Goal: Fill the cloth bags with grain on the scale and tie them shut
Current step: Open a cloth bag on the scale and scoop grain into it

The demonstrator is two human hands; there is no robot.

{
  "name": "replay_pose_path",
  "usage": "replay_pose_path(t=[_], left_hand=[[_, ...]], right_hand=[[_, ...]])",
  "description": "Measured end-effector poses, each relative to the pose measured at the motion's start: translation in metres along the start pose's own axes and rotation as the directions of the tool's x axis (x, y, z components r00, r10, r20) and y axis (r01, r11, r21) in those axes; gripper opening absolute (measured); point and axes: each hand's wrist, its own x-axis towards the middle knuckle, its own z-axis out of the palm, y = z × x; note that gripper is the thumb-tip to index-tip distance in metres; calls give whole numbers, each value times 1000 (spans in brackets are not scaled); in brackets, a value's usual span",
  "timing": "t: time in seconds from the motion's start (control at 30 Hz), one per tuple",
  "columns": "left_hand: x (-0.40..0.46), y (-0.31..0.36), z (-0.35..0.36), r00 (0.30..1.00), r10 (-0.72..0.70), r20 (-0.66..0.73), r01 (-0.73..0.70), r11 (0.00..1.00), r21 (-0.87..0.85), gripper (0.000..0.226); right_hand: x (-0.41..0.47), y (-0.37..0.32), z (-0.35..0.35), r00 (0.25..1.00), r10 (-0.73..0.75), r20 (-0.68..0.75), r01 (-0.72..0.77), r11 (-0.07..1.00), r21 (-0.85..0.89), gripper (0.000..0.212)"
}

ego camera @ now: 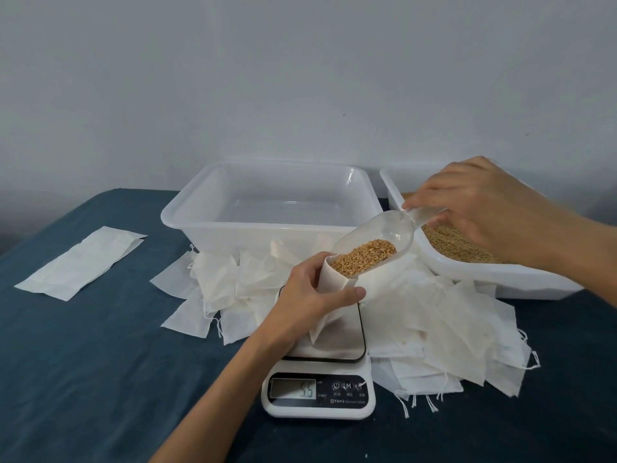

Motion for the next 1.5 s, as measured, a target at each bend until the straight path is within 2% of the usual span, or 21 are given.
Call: replay_pose_path(t=[0.6,1.0,1.17,1.5], left_hand=[[2,-4,3,998,-21,-51,21,1000,-2,61],[2,-3,2,999,-15,-41,14,1000,-7,56],[3,-4,1,999,-23,-40,22,1000,-2,47],[2,-2,2,999,-18,-42,17,1000,-21,51]], right_hand=[[-2,1,3,997,-57,-49,54,997,-57,34],[-4,4,7,995,-67,-76,61,994,-86,36],[-4,6,7,994,-73,-84,66,994,-88,37],[-3,7,9,981,-136,-140,116,983,-144,32]])
